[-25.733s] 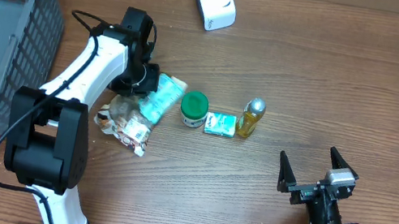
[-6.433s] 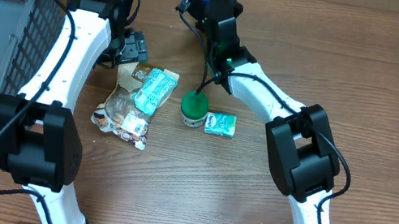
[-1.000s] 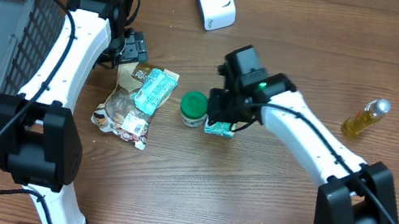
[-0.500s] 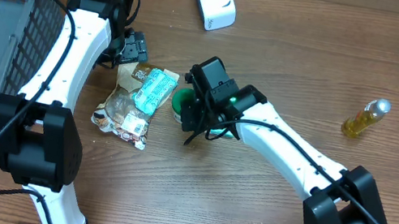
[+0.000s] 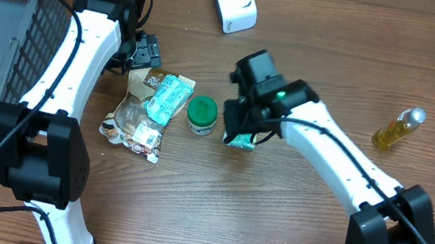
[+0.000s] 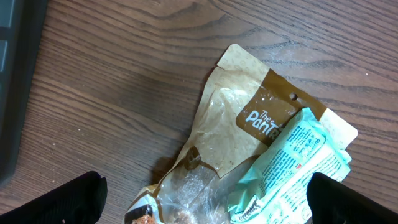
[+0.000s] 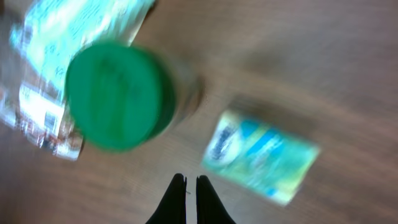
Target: Scan the item barcode
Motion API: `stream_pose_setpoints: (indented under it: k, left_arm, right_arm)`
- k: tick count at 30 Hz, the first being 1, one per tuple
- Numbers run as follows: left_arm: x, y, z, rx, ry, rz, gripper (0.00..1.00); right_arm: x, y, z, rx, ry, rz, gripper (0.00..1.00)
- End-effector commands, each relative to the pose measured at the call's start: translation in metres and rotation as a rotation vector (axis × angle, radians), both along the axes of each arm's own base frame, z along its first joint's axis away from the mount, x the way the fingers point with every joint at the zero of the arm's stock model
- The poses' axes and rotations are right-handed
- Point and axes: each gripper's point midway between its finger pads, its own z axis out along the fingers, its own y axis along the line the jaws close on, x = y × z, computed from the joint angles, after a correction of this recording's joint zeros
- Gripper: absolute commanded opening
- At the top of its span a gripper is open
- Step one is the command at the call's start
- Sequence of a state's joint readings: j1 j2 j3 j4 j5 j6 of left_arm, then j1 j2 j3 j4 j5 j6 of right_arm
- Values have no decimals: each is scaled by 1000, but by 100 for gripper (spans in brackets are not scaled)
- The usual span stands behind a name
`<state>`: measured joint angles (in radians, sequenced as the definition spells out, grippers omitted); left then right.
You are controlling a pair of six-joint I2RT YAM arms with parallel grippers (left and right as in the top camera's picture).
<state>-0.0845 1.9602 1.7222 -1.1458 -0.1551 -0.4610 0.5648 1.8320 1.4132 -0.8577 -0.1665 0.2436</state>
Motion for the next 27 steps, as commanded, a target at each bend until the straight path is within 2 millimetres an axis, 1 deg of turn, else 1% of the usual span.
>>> stream_pose_setpoints:
  k: [1,3,7,13,14,18,19,20,22,25,27]
  left_arm:
    - [2,2,3,13,-6,-9,100]
    - [2,2,3,13,-6,-9,100]
    - [2,2,3,13,-6,-8,100]
    - [2,2,3,13,-6,-9,100]
    - [2,2,3,13,-6,-8,100]
    - [2,2,3,13,-6,-9,100]
    - [2,2,3,13,-6,-9,100]
    - [2,2,3,13,-6,-9,100]
    - [2,2,3,13,-6,-9,100]
    - [2,2,3,13,-6,-9,100]
    - [2,2,3,13,-6,-8,100]
  right_arm:
    - [17,-13,9,9,-56,-39,4]
    - [26,-15,1,15,-66,-57,4]
    - [33,-12,-13,20,-73,-59,4]
    - [28,-15,-38,7,-12,-112,4]
    - [27,-15,-49,-4,8,-115,4]
    - [25,-17,-67,-27,48,-123,5]
    - [22,-19,-75,-40,69,-126,5]
    - [20,-20,-79,-51,81,-127,5]
    - [17,-28,-82,-92,91,-144,5]
    - [14,-52,-84,-200,99,-235,4]
    - [10,-65,-84,-245,120,-277,5]
